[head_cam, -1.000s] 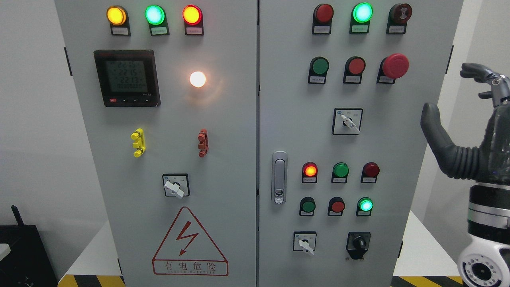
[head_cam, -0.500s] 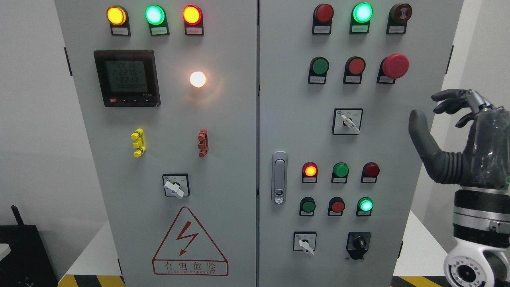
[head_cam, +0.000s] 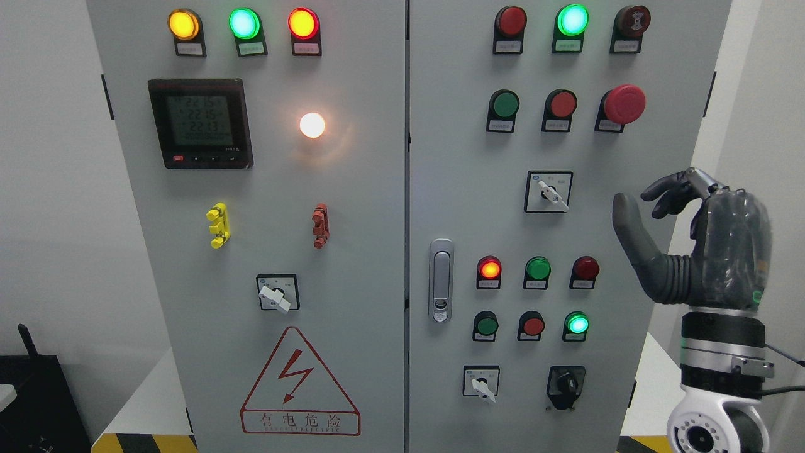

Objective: Rotate and turn off gray switch
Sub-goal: 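Move the right hand toward the upper gray rotary switch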

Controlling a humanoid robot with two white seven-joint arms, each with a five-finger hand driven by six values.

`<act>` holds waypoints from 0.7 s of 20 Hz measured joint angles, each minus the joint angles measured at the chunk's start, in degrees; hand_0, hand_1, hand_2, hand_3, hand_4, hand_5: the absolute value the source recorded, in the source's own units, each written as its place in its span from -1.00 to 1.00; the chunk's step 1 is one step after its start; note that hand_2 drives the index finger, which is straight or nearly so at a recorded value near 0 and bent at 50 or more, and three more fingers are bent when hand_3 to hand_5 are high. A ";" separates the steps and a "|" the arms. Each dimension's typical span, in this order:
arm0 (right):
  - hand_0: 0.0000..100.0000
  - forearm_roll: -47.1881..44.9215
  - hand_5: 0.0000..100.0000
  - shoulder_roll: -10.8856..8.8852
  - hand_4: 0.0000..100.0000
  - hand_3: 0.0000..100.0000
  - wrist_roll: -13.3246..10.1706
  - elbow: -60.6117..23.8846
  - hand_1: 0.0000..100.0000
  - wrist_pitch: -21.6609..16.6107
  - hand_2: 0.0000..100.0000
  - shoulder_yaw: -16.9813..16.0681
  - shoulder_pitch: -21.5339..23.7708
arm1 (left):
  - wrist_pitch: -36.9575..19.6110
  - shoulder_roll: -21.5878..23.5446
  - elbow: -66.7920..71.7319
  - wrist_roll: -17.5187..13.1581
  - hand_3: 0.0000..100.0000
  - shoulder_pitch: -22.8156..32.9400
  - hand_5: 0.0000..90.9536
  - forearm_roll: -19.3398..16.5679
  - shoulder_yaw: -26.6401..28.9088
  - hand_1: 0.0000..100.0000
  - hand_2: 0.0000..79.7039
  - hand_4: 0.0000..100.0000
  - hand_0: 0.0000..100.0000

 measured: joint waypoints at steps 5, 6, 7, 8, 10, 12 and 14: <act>-0.76 0.44 0.97 0.66 0.63 0.66 0.50 0.63 -0.54 2.53 0.23 1.06 0.23 | 0.00 0.00 0.00 0.22 -1.00 0.00 -1.00 0.00 0.00 -0.22 -1.00 -1.00 -0.76; -0.76 0.61 0.97 0.76 0.63 0.66 0.65 0.78 -0.52 2.76 0.23 1.23 0.24 | 0.00 0.00 0.00 0.27 -1.00 0.00 -1.00 0.00 0.00 -0.22 -1.00 -1.00 -0.76; -0.77 0.83 0.97 0.84 0.64 0.66 0.78 0.96 -0.47 2.95 0.23 1.36 0.24 | 0.00 0.00 0.00 0.32 -1.00 0.00 -1.00 0.00 0.00 -0.22 -1.00 -1.00 -0.76; -0.77 1.06 0.97 0.93 0.64 0.66 0.88 1.18 -0.45 3.08 0.23 1.51 0.22 | 0.00 0.00 0.00 0.33 -1.00 0.00 -1.00 0.00 0.00 -0.22 -1.00 -1.00 -0.76; -0.75 1.53 0.97 1.09 0.64 0.66 0.97 1.58 -0.42 3.24 0.22 1.74 0.04 | 0.00 0.00 0.00 0.33 -1.00 0.00 -1.00 0.00 0.00 -0.22 -1.00 -1.00 -0.76; -0.74 1.95 0.97 1.22 0.64 0.66 1.02 2.02 -0.41 3.33 0.22 1.93 -0.19 | 0.00 0.00 0.00 0.33 -1.00 -0.01 -1.00 0.00 0.00 -0.22 -1.00 -1.00 -0.76; -0.74 2.43 0.97 1.31 0.64 0.65 1.04 2.40 -0.40 3.40 0.22 2.10 -0.39 | 0.00 0.00 0.00 0.34 -1.00 -0.01 -1.00 0.00 0.00 -0.22 -1.00 -1.00 -0.76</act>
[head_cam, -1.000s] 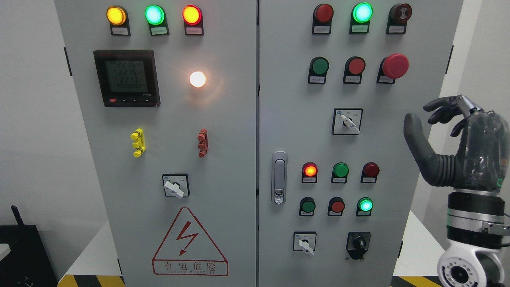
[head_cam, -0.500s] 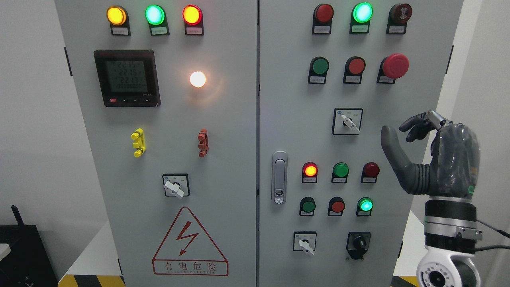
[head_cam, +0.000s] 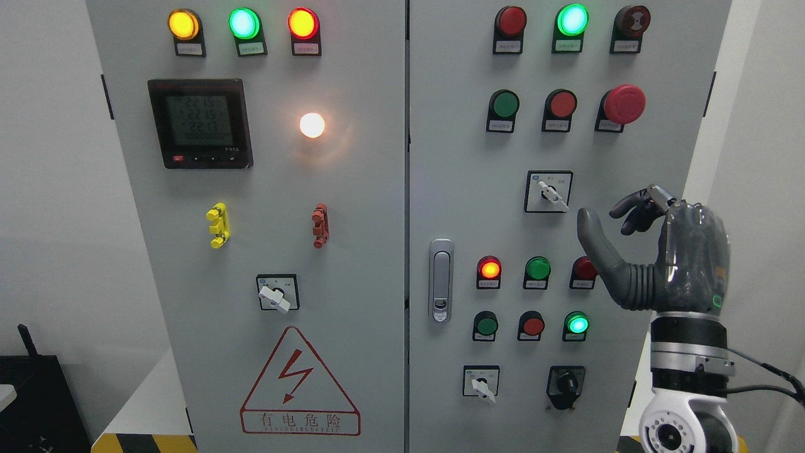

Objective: Rotate and turn off gray switch
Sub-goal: 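Move the right hand toward the upper gray rotary switch, then pinch the gray switch knob between right thumb and fingers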

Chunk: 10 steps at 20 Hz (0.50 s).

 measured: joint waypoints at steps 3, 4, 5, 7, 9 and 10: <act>-0.74 0.55 0.97 0.12 0.64 0.65 0.04 0.54 -0.38 0.03 0.22 0.70 -0.26 | 0.00 0.00 0.00 0.01 -1.00 -0.01 -1.00 0.00 0.00 -0.22 -1.00 -1.00 -0.76; -0.73 0.72 0.97 0.16 0.63 0.65 0.04 0.74 -0.37 0.03 0.22 0.94 -0.39 | 0.00 0.00 0.00 0.03 -1.00 -0.02 -1.00 0.00 0.00 -0.22 -1.00 -1.00 -0.76; -0.73 0.98 0.97 0.18 0.63 0.65 0.04 0.97 -0.36 0.03 0.22 1.17 -0.54 | 0.00 0.00 0.00 0.06 -1.00 -0.01 -1.00 0.00 0.00 -0.22 -1.00 -1.00 -0.76; -0.73 1.57 0.97 0.24 0.63 0.65 0.06 1.50 -0.35 0.04 0.22 1.59 -1.04 | 0.00 0.00 0.00 0.17 -1.00 -0.01 -1.00 0.00 0.00 -0.22 -1.00 -1.00 -0.76; -0.73 2.04 0.97 0.28 0.63 0.65 0.07 2.03 -0.35 0.32 0.21 1.95 -1.53 | 0.00 0.00 0.00 0.18 -1.00 -0.01 -1.00 0.00 0.00 -0.22 -1.00 -1.00 -0.76; -0.73 2.23 0.97 0.29 0.64 0.65 0.08 2.25 -0.35 0.50 0.21 2.11 -1.70 | 0.00 0.00 0.00 0.18 -1.00 -0.01 -1.00 0.00 0.00 -0.22 -1.00 -1.00 -0.76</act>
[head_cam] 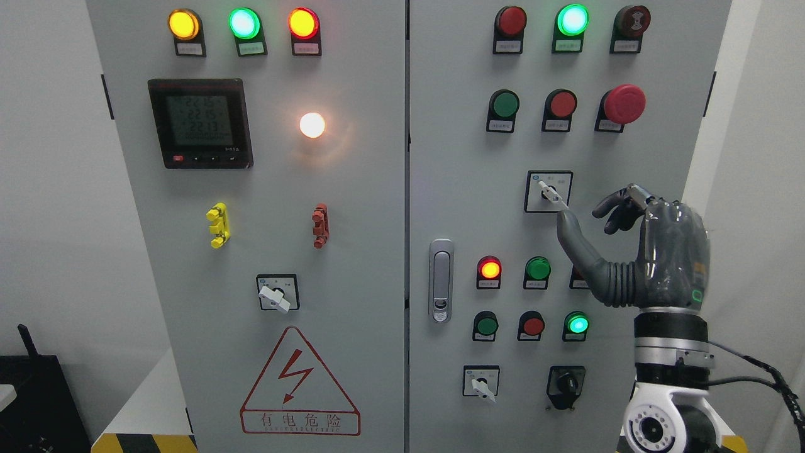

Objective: Rotate and turn off gray switch
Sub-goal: 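Pinch the gray switch knob between right thumb and fingers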

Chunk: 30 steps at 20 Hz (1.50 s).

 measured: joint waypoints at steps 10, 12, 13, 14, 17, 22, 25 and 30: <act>-0.77 0.85 0.97 0.13 0.64 0.63 0.71 1.88 -0.33 1.04 0.19 1.01 -1.91 | 0.00 0.00 0.00 -0.16 -1.00 0.01 -1.00 0.00 0.00 -0.22 -1.00 -1.00 -0.76; -0.77 1.04 0.97 0.15 0.63 0.63 1.10 2.15 -0.32 1.14 0.19 1.13 -2.22 | 0.00 0.00 0.00 -0.19 -1.00 0.03 -1.00 0.00 0.00 -0.22 -1.00 -1.00 -0.76; -0.77 1.16 0.97 0.16 0.63 0.63 1.18 2.26 -0.32 1.15 0.19 1.16 -2.37 | 0.00 0.00 0.00 -0.19 -1.00 0.02 -1.00 0.00 0.00 -0.22 -1.00 -1.00 -0.76; -0.78 1.30 0.97 0.16 0.63 0.63 1.25 2.39 -0.31 1.20 0.19 1.23 -2.51 | 0.00 0.00 0.00 -0.20 -1.00 0.02 -1.00 0.00 0.00 -0.22 -1.00 -1.00 -0.76; -0.78 1.65 0.97 0.17 0.63 0.62 1.33 2.74 -0.30 1.23 0.18 1.36 -2.97 | 0.00 0.00 0.00 -0.20 -1.00 0.03 -1.00 0.00 0.00 -0.22 -1.00 -1.00 -0.76; -0.79 2.08 0.97 0.19 0.62 0.61 1.42 3.40 -0.27 1.23 0.17 1.50 -3.53 | 0.00 0.00 0.00 -0.20 -1.00 0.03 -1.00 0.00 0.00 -0.22 -1.00 -1.00 -0.76; -0.80 2.22 0.97 0.19 0.62 0.61 1.42 3.75 -0.25 1.24 0.17 1.58 -3.75 | 0.00 0.00 0.00 -0.22 -1.00 0.03 -1.00 0.00 0.00 -0.22 -1.00 -1.00 -0.76; -0.80 2.34 0.97 0.20 0.62 0.61 1.42 4.33 -0.22 1.24 0.17 1.64 -4.09 | 0.00 0.00 0.00 -0.23 -1.00 0.03 -1.00 0.00 0.00 -0.22 -1.00 -1.00 -0.76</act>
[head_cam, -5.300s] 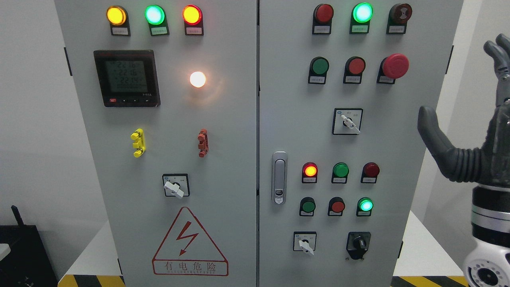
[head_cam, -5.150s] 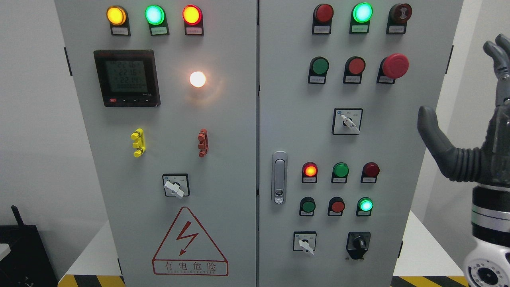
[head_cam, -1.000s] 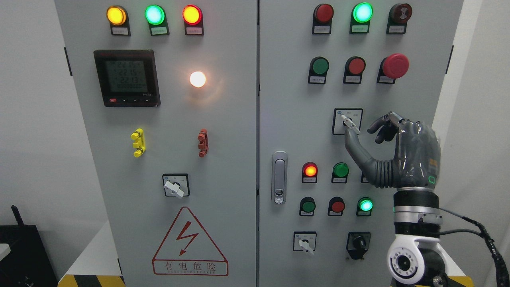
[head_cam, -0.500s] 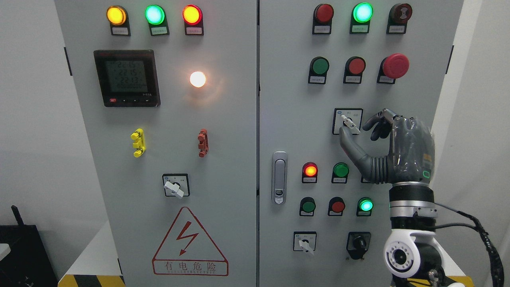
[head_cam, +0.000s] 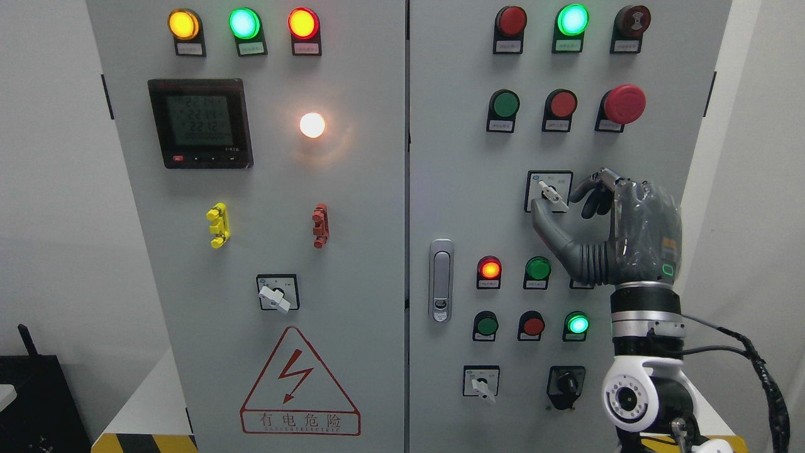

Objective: Rotate and turn off gray switch

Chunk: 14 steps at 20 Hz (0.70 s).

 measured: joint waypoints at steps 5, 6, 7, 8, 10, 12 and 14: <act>-0.73 0.05 0.97 0.01 0.61 0.61 0.00 0.47 -0.22 0.01 0.19 0.05 -0.34 | 0.00 0.00 0.00 -0.04 -1.00 -0.01 -1.00 0.00 0.00 -0.22 -1.00 -1.00 -0.76; -0.71 0.05 0.97 0.01 0.61 0.61 0.00 0.53 -0.22 0.02 0.20 0.06 -0.39 | 0.00 0.00 0.00 -0.05 -1.00 -0.02 -1.00 0.00 0.00 -0.22 -1.00 -1.00 -0.76; -0.70 0.05 0.97 0.01 0.61 0.61 0.00 0.60 -0.22 0.02 0.20 0.06 -0.44 | 0.00 0.00 0.00 -0.07 -1.00 -0.02 -1.00 0.00 0.00 -0.22 -1.00 -1.00 -0.76; -0.69 0.06 0.96 0.01 0.61 0.61 0.01 0.67 -0.22 0.02 0.20 0.07 -0.48 | 0.00 0.00 0.00 -0.13 -1.00 -0.02 -1.00 0.00 0.00 -0.22 -1.00 -1.00 -0.76; -0.67 0.08 0.96 0.01 0.61 0.61 0.01 0.80 -0.21 0.02 0.21 0.09 -0.54 | 0.00 0.00 0.00 -0.25 -1.00 -0.02 -1.00 0.00 0.00 -0.22 -1.00 -1.00 -0.76; -0.66 0.11 0.96 0.01 0.62 0.62 0.01 0.91 -0.22 0.07 0.21 0.19 -0.60 | 0.00 0.00 0.00 -0.29 -1.00 -0.02 -1.00 0.00 0.00 -0.22 -1.00 -1.00 -0.76; -0.65 0.13 0.96 0.01 0.61 0.62 0.01 1.02 -0.22 0.37 0.21 0.32 -0.71 | 0.00 0.00 0.00 -0.29 -1.00 -0.02 -1.00 0.00 0.00 -0.22 -1.00 -1.00 -0.76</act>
